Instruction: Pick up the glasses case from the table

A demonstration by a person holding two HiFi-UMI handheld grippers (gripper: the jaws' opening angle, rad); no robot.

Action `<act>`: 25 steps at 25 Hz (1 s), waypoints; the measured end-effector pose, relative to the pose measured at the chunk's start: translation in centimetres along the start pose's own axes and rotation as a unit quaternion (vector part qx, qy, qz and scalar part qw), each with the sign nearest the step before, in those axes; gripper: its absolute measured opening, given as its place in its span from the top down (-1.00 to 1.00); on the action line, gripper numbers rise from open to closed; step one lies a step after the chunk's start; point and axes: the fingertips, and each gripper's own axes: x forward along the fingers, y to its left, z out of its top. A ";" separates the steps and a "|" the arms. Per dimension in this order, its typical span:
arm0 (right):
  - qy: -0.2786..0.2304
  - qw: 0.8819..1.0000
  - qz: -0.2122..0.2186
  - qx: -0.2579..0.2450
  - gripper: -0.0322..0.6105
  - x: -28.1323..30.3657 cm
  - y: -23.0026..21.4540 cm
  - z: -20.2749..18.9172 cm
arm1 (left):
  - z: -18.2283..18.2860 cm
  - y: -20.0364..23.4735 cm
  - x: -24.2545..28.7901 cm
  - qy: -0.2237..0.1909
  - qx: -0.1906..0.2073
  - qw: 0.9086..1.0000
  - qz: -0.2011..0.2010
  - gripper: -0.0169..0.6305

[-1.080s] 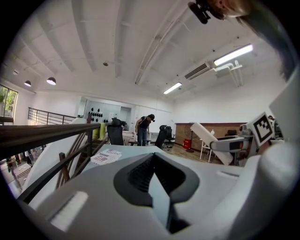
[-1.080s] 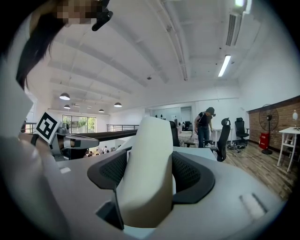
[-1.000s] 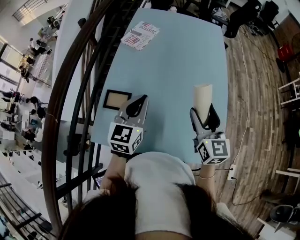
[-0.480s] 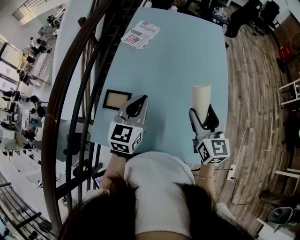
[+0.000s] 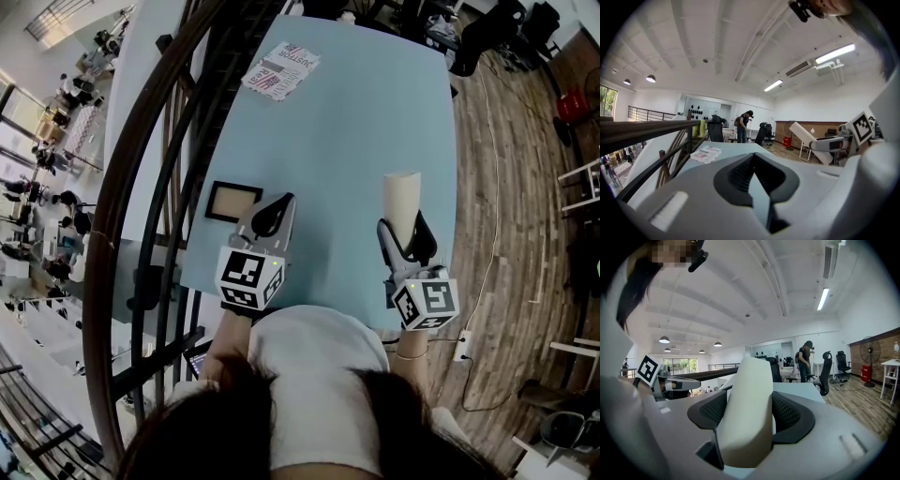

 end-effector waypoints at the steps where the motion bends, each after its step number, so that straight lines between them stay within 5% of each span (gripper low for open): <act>1: 0.000 1.000 0.000 0.001 -0.04 0.0 0.0 -0.1 | -0.1 0.0 0.0 0.000 0.000 1.000 0.000 0.77; 25: 0.010 1.000 -0.001 0.007 -0.04 0.2 0.2 -0.9 | -0.4 0.4 -0.1 0.001 -0.003 1.000 -0.001 0.77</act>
